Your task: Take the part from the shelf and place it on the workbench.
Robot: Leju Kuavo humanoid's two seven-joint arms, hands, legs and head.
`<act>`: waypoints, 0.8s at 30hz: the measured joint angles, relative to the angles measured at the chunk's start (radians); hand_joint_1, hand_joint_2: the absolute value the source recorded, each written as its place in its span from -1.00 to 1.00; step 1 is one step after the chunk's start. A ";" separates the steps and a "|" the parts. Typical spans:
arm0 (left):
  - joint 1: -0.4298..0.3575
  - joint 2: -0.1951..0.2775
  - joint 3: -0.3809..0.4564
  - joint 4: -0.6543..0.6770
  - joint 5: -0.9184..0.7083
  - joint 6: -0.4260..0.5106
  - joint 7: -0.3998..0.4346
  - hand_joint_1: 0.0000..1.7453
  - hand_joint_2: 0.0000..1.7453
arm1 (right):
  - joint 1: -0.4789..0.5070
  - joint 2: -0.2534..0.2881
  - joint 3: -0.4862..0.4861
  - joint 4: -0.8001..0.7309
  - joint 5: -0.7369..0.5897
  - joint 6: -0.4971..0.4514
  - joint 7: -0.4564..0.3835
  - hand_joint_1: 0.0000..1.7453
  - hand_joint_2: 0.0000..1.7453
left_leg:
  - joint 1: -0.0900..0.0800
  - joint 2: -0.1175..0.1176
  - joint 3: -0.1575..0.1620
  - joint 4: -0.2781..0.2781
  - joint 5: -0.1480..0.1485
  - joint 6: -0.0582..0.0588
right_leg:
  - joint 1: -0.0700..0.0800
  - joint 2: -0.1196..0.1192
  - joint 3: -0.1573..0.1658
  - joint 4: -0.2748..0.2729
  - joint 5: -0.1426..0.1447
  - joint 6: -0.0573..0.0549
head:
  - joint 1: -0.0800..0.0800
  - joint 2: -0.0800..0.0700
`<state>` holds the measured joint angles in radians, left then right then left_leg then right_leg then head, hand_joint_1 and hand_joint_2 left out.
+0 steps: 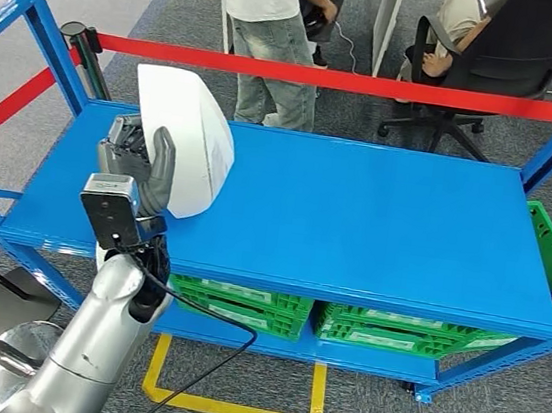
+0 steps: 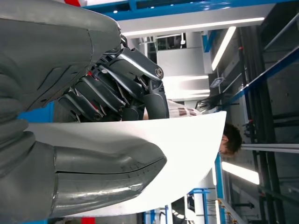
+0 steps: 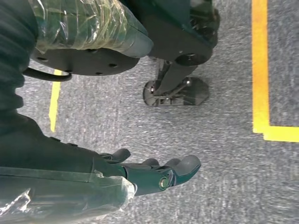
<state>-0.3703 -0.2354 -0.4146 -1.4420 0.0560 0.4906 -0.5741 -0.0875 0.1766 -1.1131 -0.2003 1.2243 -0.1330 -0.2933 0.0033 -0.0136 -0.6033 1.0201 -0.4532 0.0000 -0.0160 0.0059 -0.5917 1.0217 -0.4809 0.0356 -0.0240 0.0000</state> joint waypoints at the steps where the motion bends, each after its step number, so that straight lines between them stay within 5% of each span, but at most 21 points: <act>1: 0.001 0.001 0.000 0.000 -0.005 0.001 0.000 1.00 1.00 | 0.000 0.000 0.000 0.000 0.001 0.003 -0.008 -1.00 1.00 | -0.001 0.000 0.000 0.000 0.000 0.000 | -0.001 0.000 0.000 0.000 0.000 0.000 | 0.000 0.000; 9: 0.013 0.006 0.003 0.000 -0.026 -0.001 0.001 1.00 1.00 | 0.000 0.000 0.000 0.000 0.001 0.006 -0.014 -1.00 1.00 | -0.007 0.000 -0.002 0.007 -0.005 0.008 | -0.007 0.000 0.001 -0.002 0.001 0.004 | 0.000 0.000; 14: 0.011 0.002 0.001 -0.004 -0.066 0.009 -0.002 1.00 1.00 | 0.001 0.000 0.000 0.000 0.006 0.009 0.016 -1.00 1.00 | -0.002 0.004 0.009 -0.012 0.003 0.025 | -0.007 -0.001 -0.004 0.008 -0.013 0.017 | 0.001 0.000; 18: 0.010 0.000 -0.007 -0.007 -0.100 0.023 -0.001 1.00 1.00 | 0.002 0.000 0.000 0.000 0.010 0.017 0.029 -1.00 1.00 | 0.006 0.008 0.016 -0.023 0.007 0.032 | -0.007 -0.002 -0.108 0.223 -0.117 0.025 | 0.006 0.000; 19: 0.012 0.000 -0.008 -0.007 -0.107 0.027 -0.001 1.00 1.00 | 0.002 0.000 0.000 0.000 0.010 0.019 0.030 -1.00 1.00 | 0.007 0.008 0.016 -0.023 0.006 0.031 | -0.008 -0.002 -0.127 0.259 -0.123 0.027 | 0.005 0.000; 21: 0.017 0.000 -0.014 -0.012 -0.117 0.030 -0.001 1.00 1.00 | 0.002 -0.001 0.000 0.000 0.009 0.021 0.031 -1.00 1.00 | 0.009 0.008 0.019 -0.021 0.002 0.026 | -0.012 -0.003 -0.106 0.212 -0.077 0.030 | 0.006 0.000; 24: 0.027 0.001 -0.023 -0.024 -0.127 0.032 -0.001 1.00 1.00 | 0.001 -0.001 0.000 0.000 0.009 0.022 0.034 -1.00 1.00 | 0.010 0.006 0.021 -0.012 -0.007 0.007 | -0.013 -0.004 -0.009 0.027 -0.002 0.027 | 0.007 0.000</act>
<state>-0.3435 -0.2343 -0.4374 -1.4663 -0.0710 0.5224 -0.5748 -0.0866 0.1754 -1.1135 -0.2001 1.2331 -0.1115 -0.2593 0.0128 -0.0077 -0.5819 1.0082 -0.4605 0.0072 -0.0293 0.0015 -0.6007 1.0484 -0.4831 0.0631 -0.0166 0.0000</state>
